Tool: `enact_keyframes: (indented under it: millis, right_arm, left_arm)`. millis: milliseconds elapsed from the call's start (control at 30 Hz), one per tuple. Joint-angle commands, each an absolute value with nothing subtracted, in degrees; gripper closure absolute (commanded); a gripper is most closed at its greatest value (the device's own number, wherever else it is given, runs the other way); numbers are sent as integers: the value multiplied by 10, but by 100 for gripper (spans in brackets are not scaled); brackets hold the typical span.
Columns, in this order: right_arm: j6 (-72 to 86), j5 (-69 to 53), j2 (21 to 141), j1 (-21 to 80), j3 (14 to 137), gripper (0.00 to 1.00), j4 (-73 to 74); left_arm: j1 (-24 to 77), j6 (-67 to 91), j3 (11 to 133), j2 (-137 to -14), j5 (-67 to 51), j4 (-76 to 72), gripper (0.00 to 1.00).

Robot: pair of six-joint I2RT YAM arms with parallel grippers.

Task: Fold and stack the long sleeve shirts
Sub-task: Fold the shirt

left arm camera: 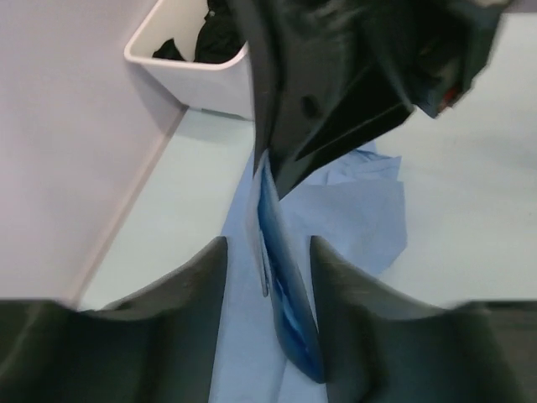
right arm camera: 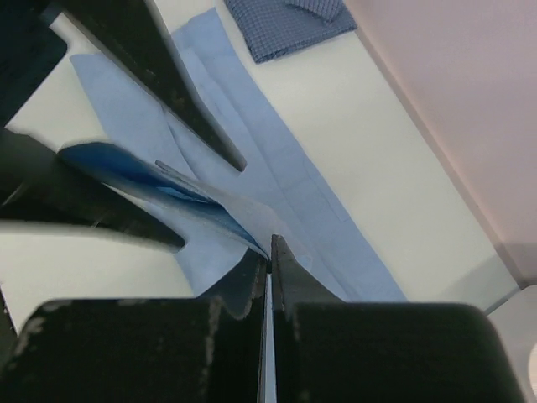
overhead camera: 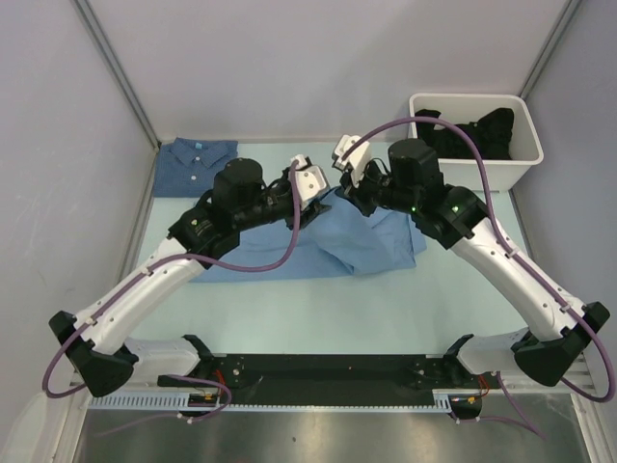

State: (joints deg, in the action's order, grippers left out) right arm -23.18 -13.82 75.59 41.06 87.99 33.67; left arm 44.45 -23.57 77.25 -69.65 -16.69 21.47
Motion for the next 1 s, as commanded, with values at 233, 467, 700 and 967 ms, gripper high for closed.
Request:
enact_keyframes:
  millis: [233, 467, 700, 967]
  right_arm:
    - [-192, -89, 717, 387, 872, 26, 226]
    - [-112, -194, 755, 230, 903, 2, 279]
    - [-119, -304, 755, 170, 812, 20, 286]
    - [-136, -332, 762, 180, 692, 53, 258]
  left_arm:
    - [319, -171, 814, -738, -210, 143, 100]
    - [241, -164, 906, -859, -234, 71, 100]
    - [218, -251, 954, -966, -299, -29, 100]
    - [214, -287, 992, -1041, -381, -132, 96]
